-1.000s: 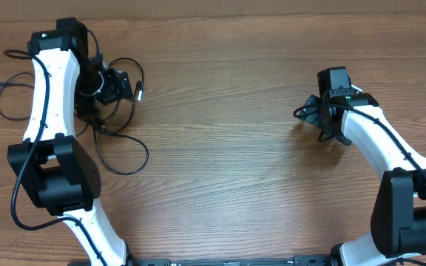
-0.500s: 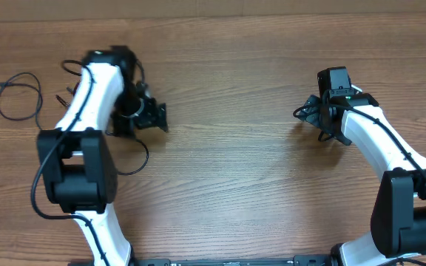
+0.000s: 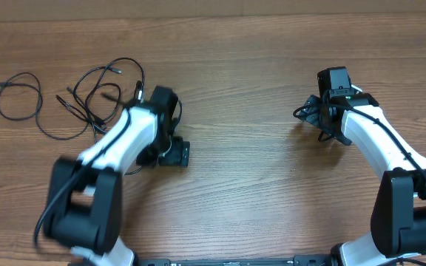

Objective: Untangle cables
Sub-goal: 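Release the cable at the left and lift the left gripper away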

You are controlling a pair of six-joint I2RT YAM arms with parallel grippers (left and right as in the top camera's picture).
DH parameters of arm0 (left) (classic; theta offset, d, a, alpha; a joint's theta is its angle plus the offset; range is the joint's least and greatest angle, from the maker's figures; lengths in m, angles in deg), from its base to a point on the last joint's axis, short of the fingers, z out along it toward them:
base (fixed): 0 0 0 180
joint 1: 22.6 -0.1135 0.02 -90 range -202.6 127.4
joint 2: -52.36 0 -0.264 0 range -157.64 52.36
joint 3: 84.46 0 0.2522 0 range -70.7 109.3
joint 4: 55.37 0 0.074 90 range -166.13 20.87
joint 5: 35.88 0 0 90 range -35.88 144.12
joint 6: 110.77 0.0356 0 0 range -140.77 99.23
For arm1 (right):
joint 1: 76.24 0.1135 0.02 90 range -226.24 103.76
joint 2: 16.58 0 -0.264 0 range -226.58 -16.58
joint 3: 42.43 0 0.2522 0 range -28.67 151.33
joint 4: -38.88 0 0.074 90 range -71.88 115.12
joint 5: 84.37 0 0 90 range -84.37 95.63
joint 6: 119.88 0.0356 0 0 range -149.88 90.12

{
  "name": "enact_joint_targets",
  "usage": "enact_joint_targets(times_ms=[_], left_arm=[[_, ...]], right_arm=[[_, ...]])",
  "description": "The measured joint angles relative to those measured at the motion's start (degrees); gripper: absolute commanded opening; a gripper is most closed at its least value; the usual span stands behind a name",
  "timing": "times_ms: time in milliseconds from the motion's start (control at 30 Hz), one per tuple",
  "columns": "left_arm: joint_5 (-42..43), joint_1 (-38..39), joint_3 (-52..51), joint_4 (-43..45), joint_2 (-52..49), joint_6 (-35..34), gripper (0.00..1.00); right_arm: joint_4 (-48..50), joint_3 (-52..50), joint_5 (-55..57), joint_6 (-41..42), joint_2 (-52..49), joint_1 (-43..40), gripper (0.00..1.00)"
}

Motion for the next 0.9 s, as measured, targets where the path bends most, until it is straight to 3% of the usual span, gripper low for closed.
enact_joint_targets(times_ms=[133, 200, 900], left_arm=[[-0.3, -0.8, -6.1, 3.1, 7.7, -0.6, 0.90], [-0.5, -1.1, -8.2, 4.7, 9.1, -1.2, 1.00], [-0.7, -1.2, -11.2, 6.4, 9.2, -3.1, 0.99]], right_arm=[[0.0, 0.0, 0.0, 0.0, 0.0, 0.0, 1.00], [0.0, 0.0, 0.0, 0.0, 0.0, 0.0, 1.00], [0.0, 0.0, 0.0, 0.0, 0.0, 0.0, 1.00]])
